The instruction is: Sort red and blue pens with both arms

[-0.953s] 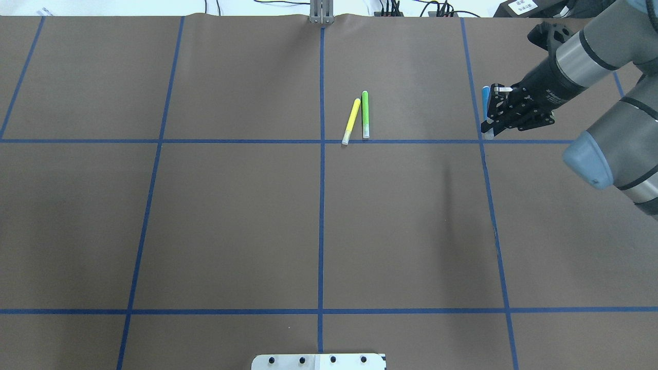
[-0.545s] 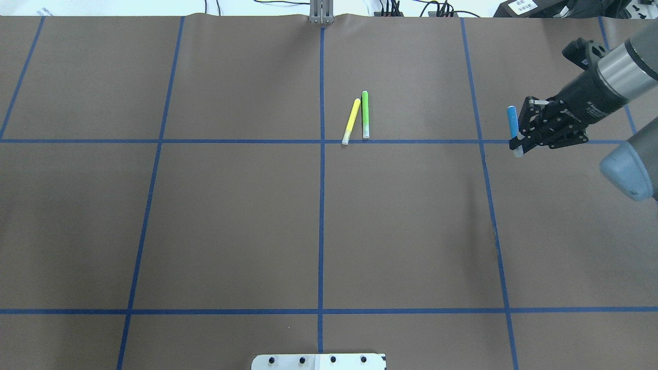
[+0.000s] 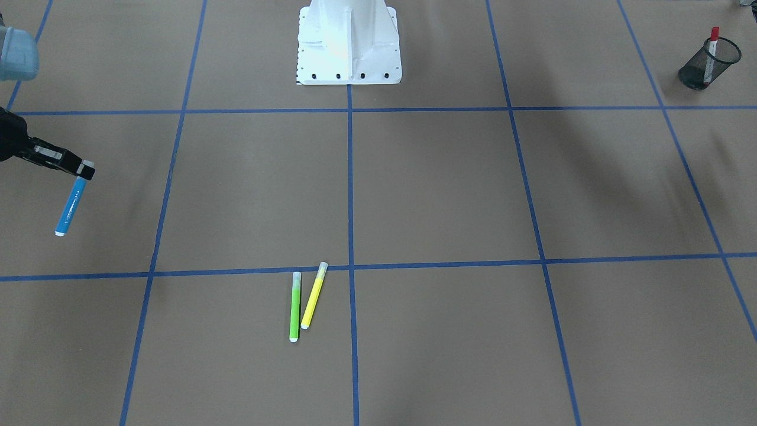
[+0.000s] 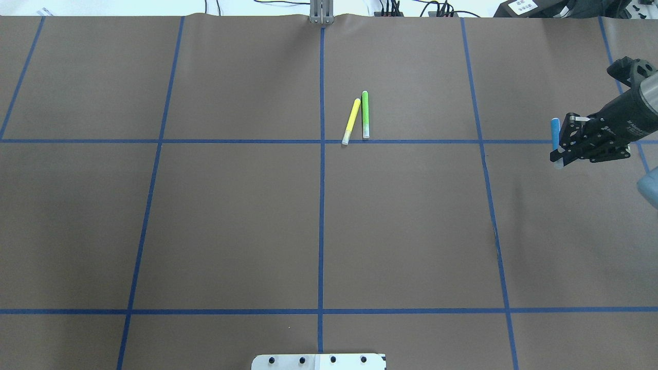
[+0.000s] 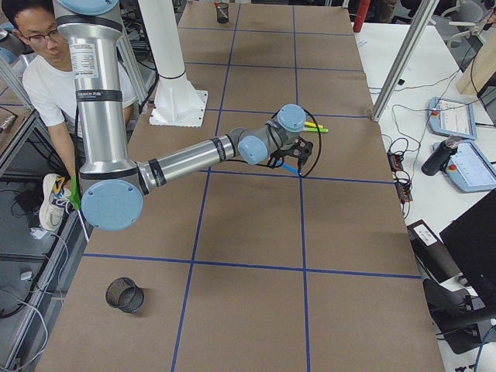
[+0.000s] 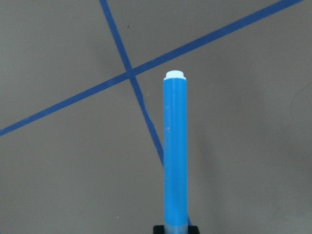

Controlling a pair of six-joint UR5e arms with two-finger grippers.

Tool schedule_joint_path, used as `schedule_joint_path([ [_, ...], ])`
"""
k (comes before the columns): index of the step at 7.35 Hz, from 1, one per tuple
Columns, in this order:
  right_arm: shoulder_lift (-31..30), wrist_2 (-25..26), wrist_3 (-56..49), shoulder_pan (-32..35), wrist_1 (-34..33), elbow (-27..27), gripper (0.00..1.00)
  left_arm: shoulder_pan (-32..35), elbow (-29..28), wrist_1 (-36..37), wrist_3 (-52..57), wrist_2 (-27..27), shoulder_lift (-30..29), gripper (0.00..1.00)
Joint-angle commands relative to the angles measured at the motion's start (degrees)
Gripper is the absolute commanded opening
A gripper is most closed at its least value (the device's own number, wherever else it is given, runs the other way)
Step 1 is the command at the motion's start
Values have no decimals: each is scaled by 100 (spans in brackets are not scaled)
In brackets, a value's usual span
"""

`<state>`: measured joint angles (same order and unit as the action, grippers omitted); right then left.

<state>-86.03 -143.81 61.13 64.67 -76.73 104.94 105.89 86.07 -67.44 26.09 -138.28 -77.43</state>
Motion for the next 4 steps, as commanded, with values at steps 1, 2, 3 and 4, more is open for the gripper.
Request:
schedule_joint_path([
  [1, -99, 432, -1106, 324, -18, -409, 0, -68, -11, -1616, -1021, 29, -61, 100],
  [2, -116, 442, -1739, 536, -18, -752, 0, -120, 24, -2040, -1522, -14, -158, 100],
  [3, -203, 459, -2302, 721, -139, -964, 0, -338, 33, -2280, -2041, -67, -411, 100],
  [4, -204, 738, -3247, 949, -785, -984, 0, -419, 33, -2308, -2516, -407, -736, 100],
])
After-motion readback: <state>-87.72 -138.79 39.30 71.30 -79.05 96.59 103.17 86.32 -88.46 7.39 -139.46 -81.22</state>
